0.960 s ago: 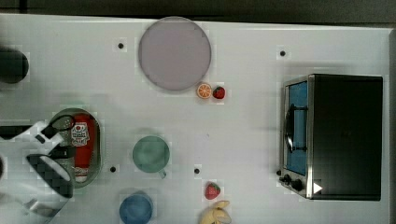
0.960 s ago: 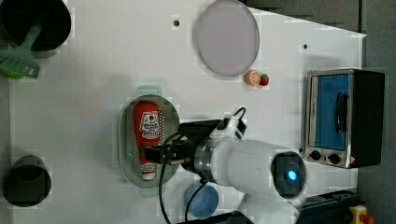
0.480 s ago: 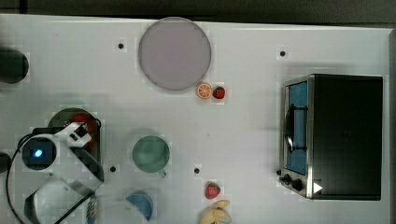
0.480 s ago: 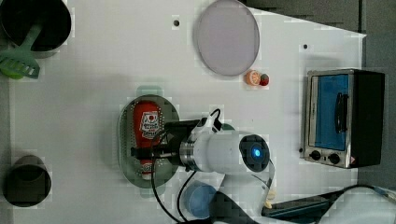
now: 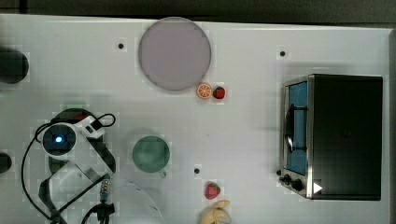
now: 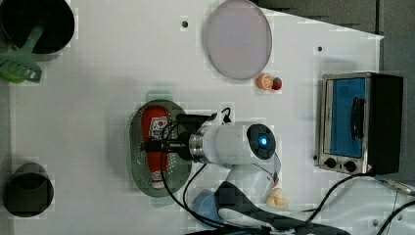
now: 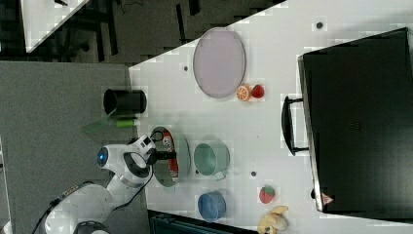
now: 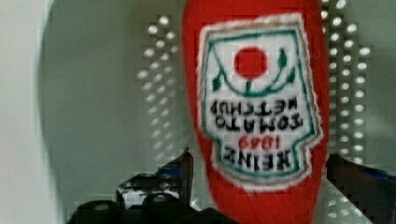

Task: Pick ketchup from strainer and place it on the table

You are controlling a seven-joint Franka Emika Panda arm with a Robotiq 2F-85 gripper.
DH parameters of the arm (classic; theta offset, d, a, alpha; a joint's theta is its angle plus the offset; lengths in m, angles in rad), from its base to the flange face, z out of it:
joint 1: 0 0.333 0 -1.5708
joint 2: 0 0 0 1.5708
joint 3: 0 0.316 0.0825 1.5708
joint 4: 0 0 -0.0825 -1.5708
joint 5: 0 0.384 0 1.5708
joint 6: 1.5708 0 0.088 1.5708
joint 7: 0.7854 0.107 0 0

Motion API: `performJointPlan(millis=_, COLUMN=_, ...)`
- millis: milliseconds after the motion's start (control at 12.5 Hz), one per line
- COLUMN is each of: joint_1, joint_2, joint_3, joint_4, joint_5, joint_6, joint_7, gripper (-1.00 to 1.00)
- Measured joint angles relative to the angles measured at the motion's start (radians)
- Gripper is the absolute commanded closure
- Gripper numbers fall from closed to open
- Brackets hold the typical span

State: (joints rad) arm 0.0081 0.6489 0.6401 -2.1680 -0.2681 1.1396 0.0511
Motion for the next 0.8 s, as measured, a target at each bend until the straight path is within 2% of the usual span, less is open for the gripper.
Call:
performJointPlan(millis=80, joint_1=0.018, joint_2=0.0, joint_3=-0.019, joint_4=0.006, joint_5=0.002, joint_6=-0.003, joint_7=0.006, gripper=-0.92)
performJointPlan(millis=320, joint_1=0.06, joint_2=0.004, joint_3=-0.043, joint_4=0.023, joint_5=0.0, joint_6=0.002, joint_7=0.01, gripper=-0.2)
performJointPlan(millis=400, joint_1=0.072, joint_2=0.004, joint_3=-0.043, joint_4=0.023, joint_5=-0.001, joint_6=0.005, joint_7=0.011, gripper=-0.12)
performJointPlan(millis=560, joint_1=0.094, joint_2=0.001, joint_3=-0.041, joint_4=0.031, joint_5=0.003, joint_6=-0.005, joint_7=0.012, gripper=-0.12)
performJointPlan(millis=800, joint_1=0.09, joint_2=-0.068, joint_3=-0.011, joint_4=0.018, joint_5=0.043, joint_6=-0.045, joint_7=0.014, gripper=-0.12)
